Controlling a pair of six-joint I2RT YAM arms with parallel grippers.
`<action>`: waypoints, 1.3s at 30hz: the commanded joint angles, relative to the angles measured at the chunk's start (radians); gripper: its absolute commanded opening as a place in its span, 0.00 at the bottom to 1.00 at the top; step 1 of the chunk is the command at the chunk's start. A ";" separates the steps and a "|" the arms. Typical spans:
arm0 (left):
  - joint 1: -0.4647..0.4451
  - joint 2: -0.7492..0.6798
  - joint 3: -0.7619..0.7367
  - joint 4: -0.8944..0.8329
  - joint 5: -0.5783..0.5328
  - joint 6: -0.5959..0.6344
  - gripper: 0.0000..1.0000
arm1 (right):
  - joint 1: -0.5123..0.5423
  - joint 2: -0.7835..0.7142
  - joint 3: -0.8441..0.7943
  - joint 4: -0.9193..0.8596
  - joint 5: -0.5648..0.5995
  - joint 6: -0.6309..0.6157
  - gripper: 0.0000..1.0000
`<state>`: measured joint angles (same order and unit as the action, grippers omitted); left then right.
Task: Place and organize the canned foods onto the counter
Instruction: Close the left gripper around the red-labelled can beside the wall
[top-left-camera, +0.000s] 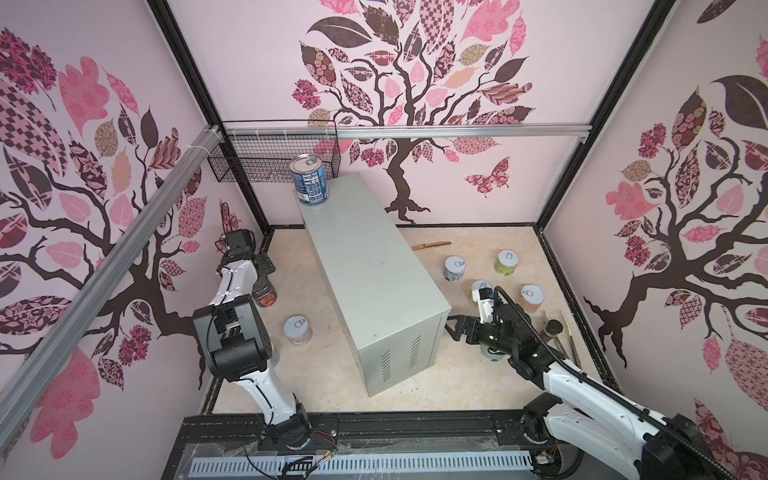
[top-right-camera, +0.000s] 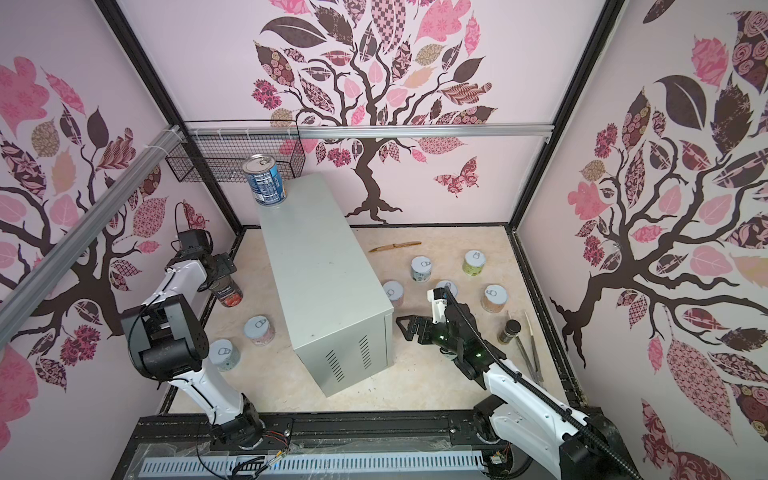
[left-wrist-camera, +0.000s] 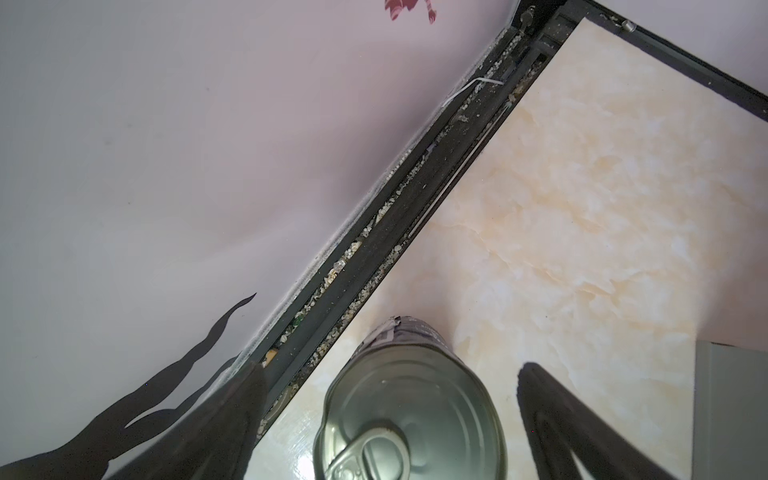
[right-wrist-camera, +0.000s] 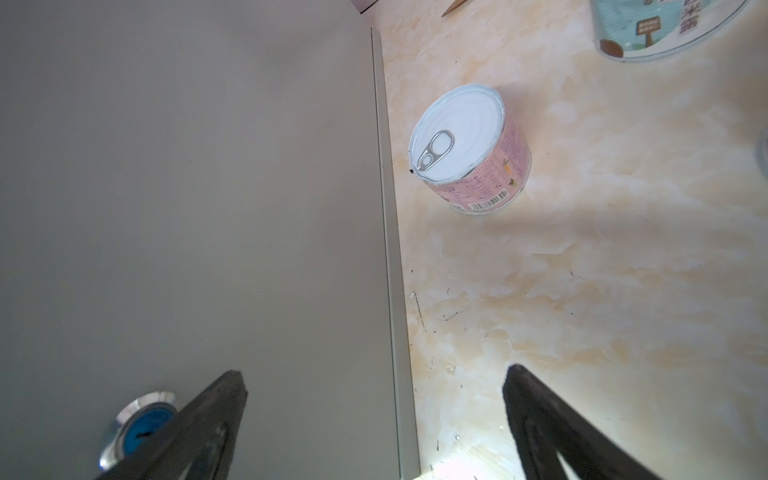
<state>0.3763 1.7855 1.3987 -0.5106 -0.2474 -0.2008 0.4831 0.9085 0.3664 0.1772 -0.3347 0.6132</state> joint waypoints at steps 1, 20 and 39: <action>0.003 -0.045 0.026 -0.020 -0.016 0.018 0.98 | 0.007 -0.014 0.017 0.006 -0.004 -0.004 1.00; 0.010 0.021 -0.019 -0.007 0.068 0.011 0.98 | 0.008 -0.011 0.011 0.013 0.000 -0.005 1.00; 0.010 0.088 -0.067 0.052 0.076 0.006 0.98 | 0.006 0.013 0.007 0.027 -0.001 -0.003 1.00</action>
<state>0.3801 1.8561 1.3590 -0.4911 -0.1772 -0.1875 0.4835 0.9161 0.3664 0.1844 -0.3344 0.6128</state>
